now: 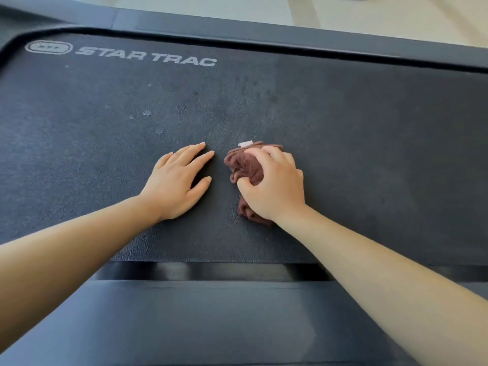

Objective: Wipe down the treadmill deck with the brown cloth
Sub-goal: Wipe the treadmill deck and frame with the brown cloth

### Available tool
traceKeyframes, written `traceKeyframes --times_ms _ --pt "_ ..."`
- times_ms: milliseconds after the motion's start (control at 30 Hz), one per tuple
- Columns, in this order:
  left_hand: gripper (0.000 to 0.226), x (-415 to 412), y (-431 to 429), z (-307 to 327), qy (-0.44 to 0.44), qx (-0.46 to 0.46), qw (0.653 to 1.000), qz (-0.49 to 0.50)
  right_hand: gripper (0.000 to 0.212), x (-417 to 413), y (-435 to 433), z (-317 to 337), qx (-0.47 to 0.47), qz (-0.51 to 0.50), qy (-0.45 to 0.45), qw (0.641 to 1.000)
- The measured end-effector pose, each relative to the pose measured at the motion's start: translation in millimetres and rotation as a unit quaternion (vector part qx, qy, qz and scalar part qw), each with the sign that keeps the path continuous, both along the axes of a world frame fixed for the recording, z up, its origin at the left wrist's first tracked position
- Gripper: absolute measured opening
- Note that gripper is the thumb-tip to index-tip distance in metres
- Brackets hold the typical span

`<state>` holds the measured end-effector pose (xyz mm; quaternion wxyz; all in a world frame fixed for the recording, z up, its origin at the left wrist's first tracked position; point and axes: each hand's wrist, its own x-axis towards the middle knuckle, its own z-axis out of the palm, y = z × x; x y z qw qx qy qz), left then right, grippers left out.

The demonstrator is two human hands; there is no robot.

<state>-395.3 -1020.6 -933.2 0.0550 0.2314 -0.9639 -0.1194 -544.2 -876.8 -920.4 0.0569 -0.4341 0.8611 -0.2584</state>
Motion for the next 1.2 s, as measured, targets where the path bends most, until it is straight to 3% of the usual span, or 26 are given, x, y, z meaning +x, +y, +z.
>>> traceKeyframes --times_ms 133,433,733,1067,1200 --pt "0.054 -19.7 -30.9 -1.9 -0.034 -0.011 0.999 0.008 0.048 -27.5 -39.1 -1.1 -0.013 -0.028 -0.001 1.0" --pt "0.066 -133.8 -140.6 -1.3 -0.073 -0.019 0.996 0.054 0.048 -112.3 -146.6 -6.7 -0.051 -0.107 -0.004 0.993" --pt "0.07 -148.5 -158.5 -13.7 -0.017 -0.013 0.997 0.076 0.049 -189.5 -234.3 -1.5 -0.03 -0.181 -0.003 0.983" --pt "0.065 -147.3 -158.7 -10.0 -0.02 0.005 0.998 0.061 0.056 -124.2 -188.0 -6.2 -0.026 -0.183 0.013 0.983" --pt "0.067 -147.0 -158.9 -12.1 -0.019 -0.006 0.998 0.065 0.049 -146.5 -207.3 -4.2 -0.044 -0.191 0.016 0.98"
